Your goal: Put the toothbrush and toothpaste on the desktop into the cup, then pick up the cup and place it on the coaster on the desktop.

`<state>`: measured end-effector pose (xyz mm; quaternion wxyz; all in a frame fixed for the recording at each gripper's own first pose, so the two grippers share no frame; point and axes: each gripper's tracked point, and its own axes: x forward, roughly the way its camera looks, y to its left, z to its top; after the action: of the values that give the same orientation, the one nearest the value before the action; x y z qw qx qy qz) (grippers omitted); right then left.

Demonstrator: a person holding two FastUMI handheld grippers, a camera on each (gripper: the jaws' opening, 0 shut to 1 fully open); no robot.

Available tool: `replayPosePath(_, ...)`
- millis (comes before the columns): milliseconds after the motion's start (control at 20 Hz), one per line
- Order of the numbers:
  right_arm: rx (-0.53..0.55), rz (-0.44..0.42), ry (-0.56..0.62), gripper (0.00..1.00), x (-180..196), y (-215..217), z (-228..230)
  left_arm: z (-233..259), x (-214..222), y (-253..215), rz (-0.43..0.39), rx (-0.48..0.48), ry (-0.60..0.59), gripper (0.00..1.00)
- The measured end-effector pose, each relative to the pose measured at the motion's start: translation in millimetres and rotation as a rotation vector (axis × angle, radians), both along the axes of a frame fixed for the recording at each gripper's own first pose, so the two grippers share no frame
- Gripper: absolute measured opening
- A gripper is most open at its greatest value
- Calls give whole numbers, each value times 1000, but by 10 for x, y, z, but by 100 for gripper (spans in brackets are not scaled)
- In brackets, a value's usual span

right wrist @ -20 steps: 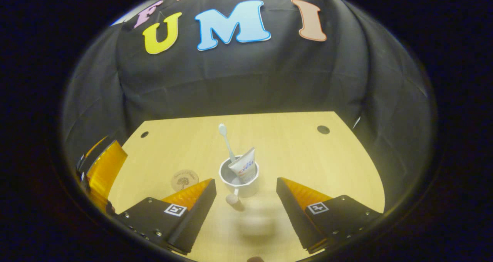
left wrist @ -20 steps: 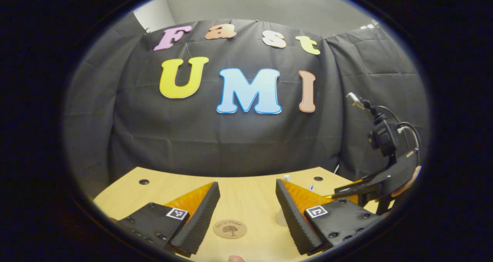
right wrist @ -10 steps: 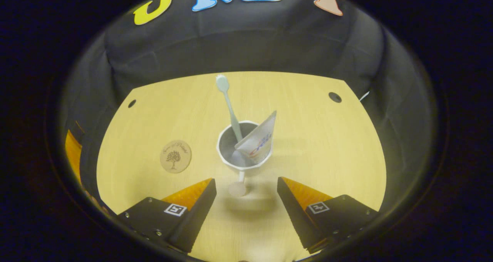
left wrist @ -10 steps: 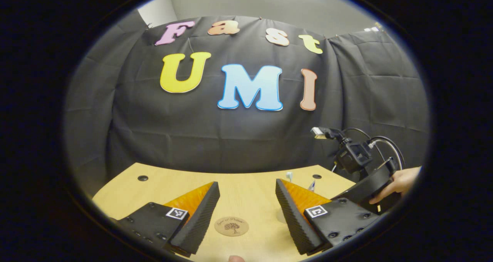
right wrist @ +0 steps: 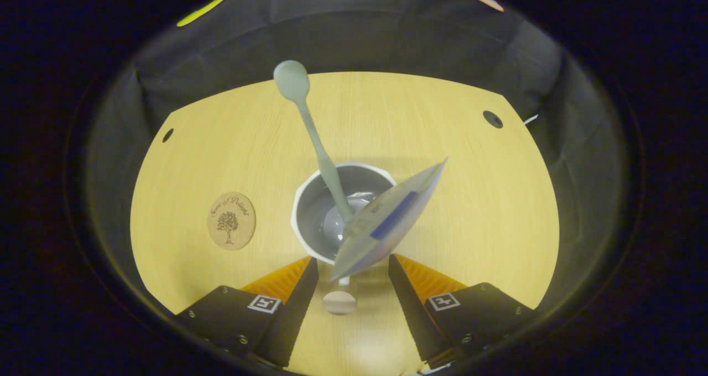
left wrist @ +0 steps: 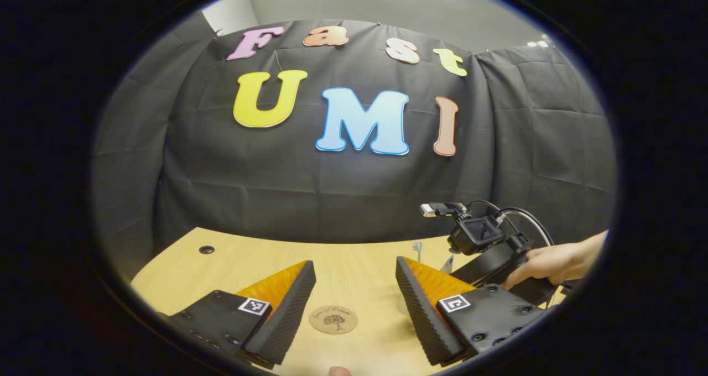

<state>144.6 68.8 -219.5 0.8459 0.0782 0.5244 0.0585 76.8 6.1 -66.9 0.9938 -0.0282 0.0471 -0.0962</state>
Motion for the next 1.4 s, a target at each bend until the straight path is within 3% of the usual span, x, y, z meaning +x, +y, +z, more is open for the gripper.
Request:
replayPosePath(200,-4,4,17,77,47,37,-92,-82,-30,-38,-8,-11,22,95)
replayPosePath(250,-3,0,23,75,48,48,-110,-100,-34,-40,-9,-9,26,94)
replayPosePath(300,-1,0,29,64,51,51,-113,-122,-49,-41,-9,-7,27,95)
replayPosePath(400,-7,6,46,62,35,41,-147,-145,-69,-38,-9,-6,34,95)
replayPosePath(450,-8,7,53,56,47,30,-163,-149,-63,-33,-7,-8,34,94)
replayPosePath(600,3,5,65,26,28,53,-174,-176,-79,-2,1,-7,38,94)
replayPosePath(1200,2,27,-1,20,70,66,-89,-202,-140,109,22,-1,43,95)
replayPosePath(1400,31,58,-18,20,6,322,45,-219,-196,196,37,-7,49,95)
